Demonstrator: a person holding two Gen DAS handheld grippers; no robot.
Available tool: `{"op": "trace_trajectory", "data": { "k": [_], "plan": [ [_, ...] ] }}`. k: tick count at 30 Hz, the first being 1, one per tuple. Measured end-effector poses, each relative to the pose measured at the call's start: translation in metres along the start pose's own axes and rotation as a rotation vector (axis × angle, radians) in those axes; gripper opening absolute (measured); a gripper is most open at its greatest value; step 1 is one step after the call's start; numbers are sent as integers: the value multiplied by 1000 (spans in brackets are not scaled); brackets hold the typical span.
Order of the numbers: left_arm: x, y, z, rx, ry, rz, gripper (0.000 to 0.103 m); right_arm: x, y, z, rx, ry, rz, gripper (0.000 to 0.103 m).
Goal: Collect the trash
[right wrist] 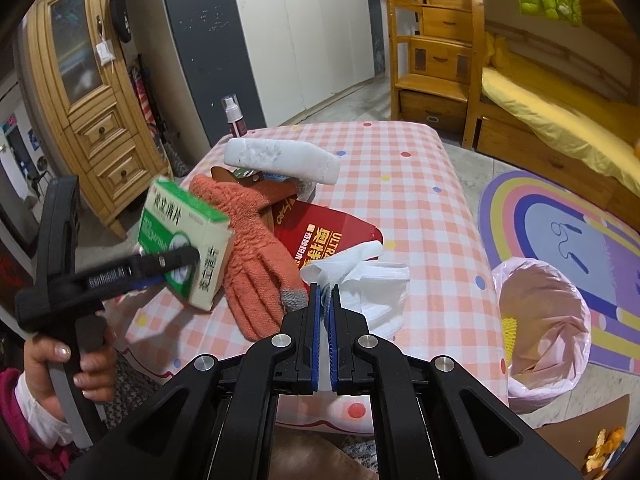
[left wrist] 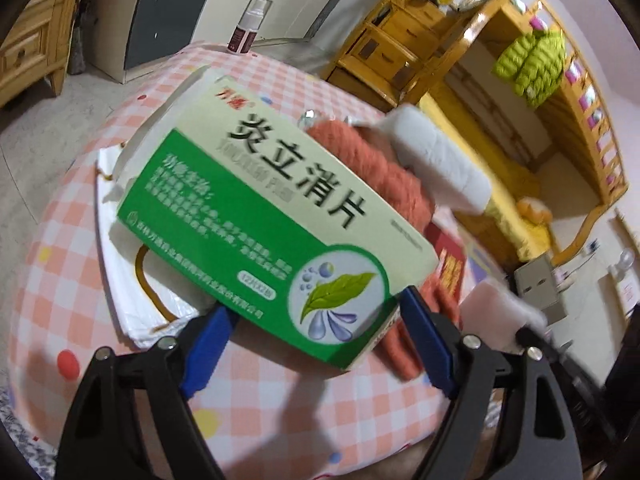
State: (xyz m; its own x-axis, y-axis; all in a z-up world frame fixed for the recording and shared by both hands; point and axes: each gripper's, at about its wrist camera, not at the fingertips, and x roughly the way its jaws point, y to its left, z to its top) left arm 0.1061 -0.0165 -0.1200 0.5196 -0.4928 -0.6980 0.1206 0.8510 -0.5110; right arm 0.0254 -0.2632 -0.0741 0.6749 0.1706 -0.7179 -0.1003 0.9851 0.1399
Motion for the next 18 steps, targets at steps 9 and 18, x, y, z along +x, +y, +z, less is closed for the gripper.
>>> {"op": "trace_trajectory", "data": {
  "k": [9, 18],
  "plan": [
    [3, -24, 43, 118, -40, 52, 87, -1, -1, 0, 6, 2, -3, 4],
    [25, -12, 56, 52, 3, -38, 92, -1, -3, 0, 7, 3, 0, 4]
  ]
}}
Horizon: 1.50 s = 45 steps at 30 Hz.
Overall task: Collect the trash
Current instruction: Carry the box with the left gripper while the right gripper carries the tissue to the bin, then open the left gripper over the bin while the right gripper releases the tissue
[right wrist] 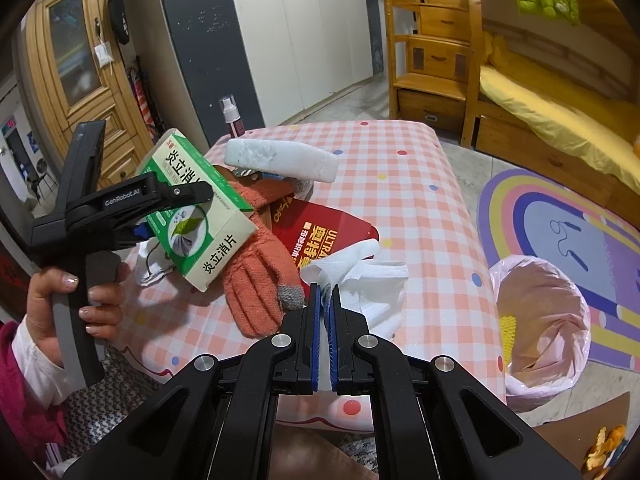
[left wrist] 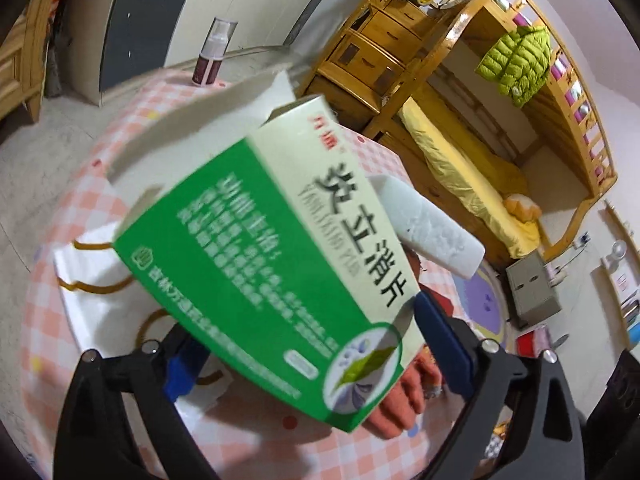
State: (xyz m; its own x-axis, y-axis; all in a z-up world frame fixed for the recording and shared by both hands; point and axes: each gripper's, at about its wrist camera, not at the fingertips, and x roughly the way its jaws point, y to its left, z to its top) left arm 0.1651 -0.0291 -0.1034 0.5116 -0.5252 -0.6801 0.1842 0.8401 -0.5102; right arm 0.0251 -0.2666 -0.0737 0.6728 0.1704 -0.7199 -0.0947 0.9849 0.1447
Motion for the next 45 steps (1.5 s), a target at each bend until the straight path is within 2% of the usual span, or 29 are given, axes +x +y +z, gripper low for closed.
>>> {"op": "trace_trajectory", "data": {
  "k": [2, 4, 5, 7, 13, 20, 28, 34, 40, 45],
  "plan": [
    [-2, -5, 0, 13, -15, -3, 81, 0, 0, 0, 0, 0, -1, 4],
    [-15, -16, -5, 52, -46, 24, 61, -2, -1, -1, 0, -2, -4, 4],
    [-21, -19, -8, 68, -57, 27, 57, -3, -3, -1, 3, -4, -6, 4],
    [-39, -27, -16, 97, -82, 26, 41, -6, -6, -2, 10, -9, -7, 4],
    [-66, -44, -30, 143, -85, -18, 21, -13, -13, -3, 38, -28, -16, 4],
    [-114, -95, -45, 305, -159, -30, 20, -43, -34, 2, 93, -100, -14, 3],
    [-115, -154, -55, 472, -163, -43, 20, -72, -76, 0, 177, -158, -20, 3],
    [-72, -209, -60, 585, -102, -84, 20, -86, -117, -13, 257, -182, -84, 3],
    [-7, -258, -63, 659, -16, -133, 20, -88, -164, -31, 341, -175, -166, 3],
    [56, -292, -72, 711, 62, -146, 21, -76, -210, -47, 422, -147, -214, 3]
  ]
}}
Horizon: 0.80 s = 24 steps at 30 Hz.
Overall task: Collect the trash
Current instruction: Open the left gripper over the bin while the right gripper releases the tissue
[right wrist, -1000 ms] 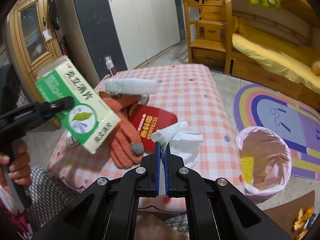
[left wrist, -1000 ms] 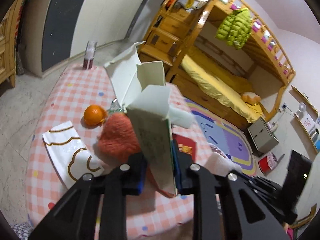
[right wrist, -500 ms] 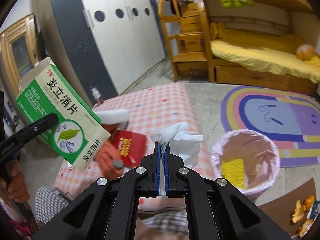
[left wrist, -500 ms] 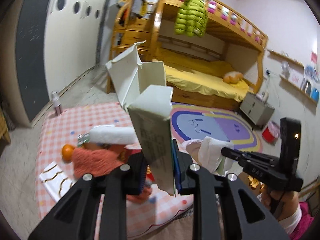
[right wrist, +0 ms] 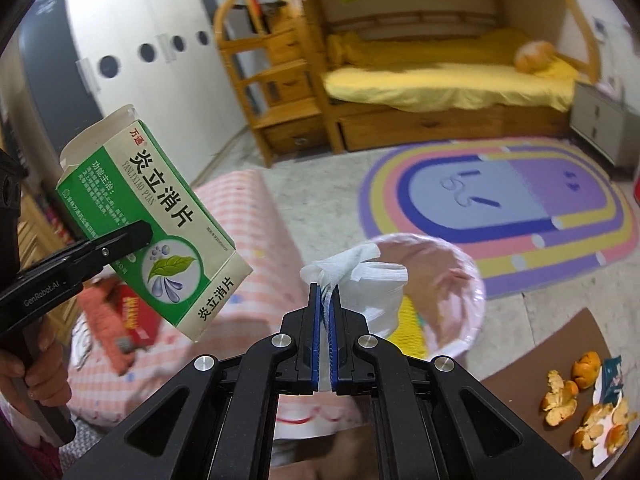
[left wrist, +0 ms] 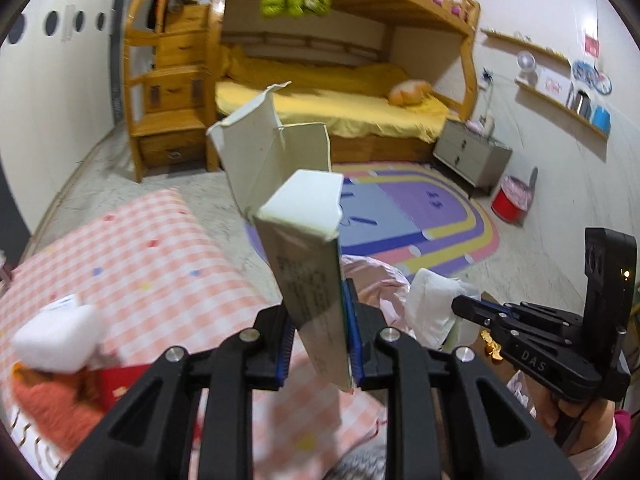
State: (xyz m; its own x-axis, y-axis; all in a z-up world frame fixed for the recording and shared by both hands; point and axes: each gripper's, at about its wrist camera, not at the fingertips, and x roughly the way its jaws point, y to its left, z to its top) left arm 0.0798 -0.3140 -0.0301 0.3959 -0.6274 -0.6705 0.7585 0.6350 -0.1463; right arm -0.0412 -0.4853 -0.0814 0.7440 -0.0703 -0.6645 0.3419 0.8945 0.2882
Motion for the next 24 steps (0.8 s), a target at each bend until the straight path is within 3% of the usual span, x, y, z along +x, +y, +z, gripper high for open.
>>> {"op": "trace_trajectory", "data": {
  "k": [11, 13, 16, 18, 24],
  "plan": [
    [134, -23, 30, 30, 157, -38, 25, 88, -62, 16, 108, 73, -7, 7],
    [153, -22, 33, 24, 182, -39, 34, 102, -70, 17, 125, 85, -4, 8],
    [163, -19, 36, 4, 188, -55, 51, 118, -81, 15, 152, 109, -6, 14],
    [160, -14, 36, 0, 178, -38, 53, 123, -88, 13, 175, 126, -14, 24],
    [123, -5, 34, -32, 119, 39, 57, 90, -87, 13, 210, 86, -46, 25]
  ]
}}
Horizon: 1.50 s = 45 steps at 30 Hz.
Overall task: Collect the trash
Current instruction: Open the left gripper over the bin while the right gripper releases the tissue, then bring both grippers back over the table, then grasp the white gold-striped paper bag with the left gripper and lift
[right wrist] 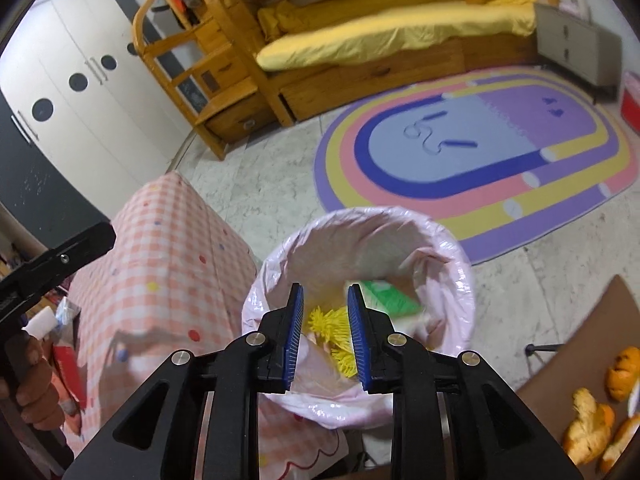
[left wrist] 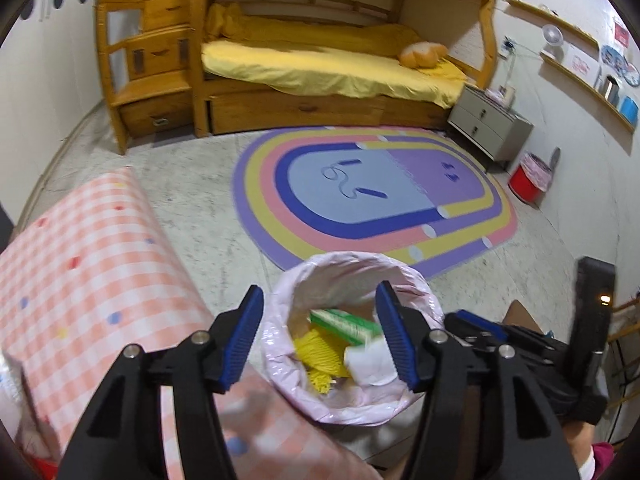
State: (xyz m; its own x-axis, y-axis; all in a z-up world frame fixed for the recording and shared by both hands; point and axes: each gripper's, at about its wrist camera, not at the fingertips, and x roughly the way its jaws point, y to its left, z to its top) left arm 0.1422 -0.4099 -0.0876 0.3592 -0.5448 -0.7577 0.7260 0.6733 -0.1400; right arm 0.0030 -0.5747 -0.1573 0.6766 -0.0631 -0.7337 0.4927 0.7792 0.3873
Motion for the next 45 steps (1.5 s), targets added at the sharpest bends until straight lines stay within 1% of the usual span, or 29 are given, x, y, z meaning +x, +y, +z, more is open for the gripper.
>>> {"op": "trace_trajectory", "data": {
  "k": [3, 7, 9, 10, 11, 12, 15, 18, 19, 24, 28, 33, 38, 40, 45],
  "plan": [
    [-29, 6, -5, -11, -34, 29, 57, -34, 15, -5, -23, -40, 14, 16],
    [-74, 11, -18, -14, -70, 68, 57, -74, 48, -15, -93, -72, 57, 16],
    [-105, 16, -34, -14, -91, 101, 57, -90, 65, -22, -121, -82, 94, 17],
    [-111, 18, -37, -17, -95, 108, 57, -98, 77, -26, -140, -82, 126, 19],
    [-131, 23, -49, -31, -107, 113, 57, -104, 86, -30, -157, -77, 147, 19],
    [-140, 26, -55, -40, -110, 118, 57, -111, 99, -36, -177, -76, 163, 19],
    [-172, 41, -83, -81, -112, 151, 60, -121, 131, -49, -223, -52, 207, 19],
    [-198, 66, -114, -142, -89, 200, 60, -126, 162, -61, -302, -44, 208, 19],
    [-202, 71, -119, -152, -86, 210, 60, -128, 176, -67, -335, -42, 206, 19],
    [-242, 120, -166, -257, -91, 312, 60, -123, 227, -88, -452, -14, 223, 20],
    [-270, 163, -201, -351, -114, 409, 62, -116, 257, -100, -518, 5, 244, 21],
    [-288, 206, -233, -484, -117, 450, 63, -111, 285, -113, -583, -18, 229, 36],
    [-281, 241, -254, -582, -76, 466, 63, -99, 297, -121, -635, -19, 192, 38],
    [-275, 246, -256, -596, -61, 467, 63, -92, 298, -120, -632, -6, 186, 38],
    [-247, 259, -251, -619, -21, 485, 63, -80, 301, -118, -640, 11, 177, 38]
  ]
}}
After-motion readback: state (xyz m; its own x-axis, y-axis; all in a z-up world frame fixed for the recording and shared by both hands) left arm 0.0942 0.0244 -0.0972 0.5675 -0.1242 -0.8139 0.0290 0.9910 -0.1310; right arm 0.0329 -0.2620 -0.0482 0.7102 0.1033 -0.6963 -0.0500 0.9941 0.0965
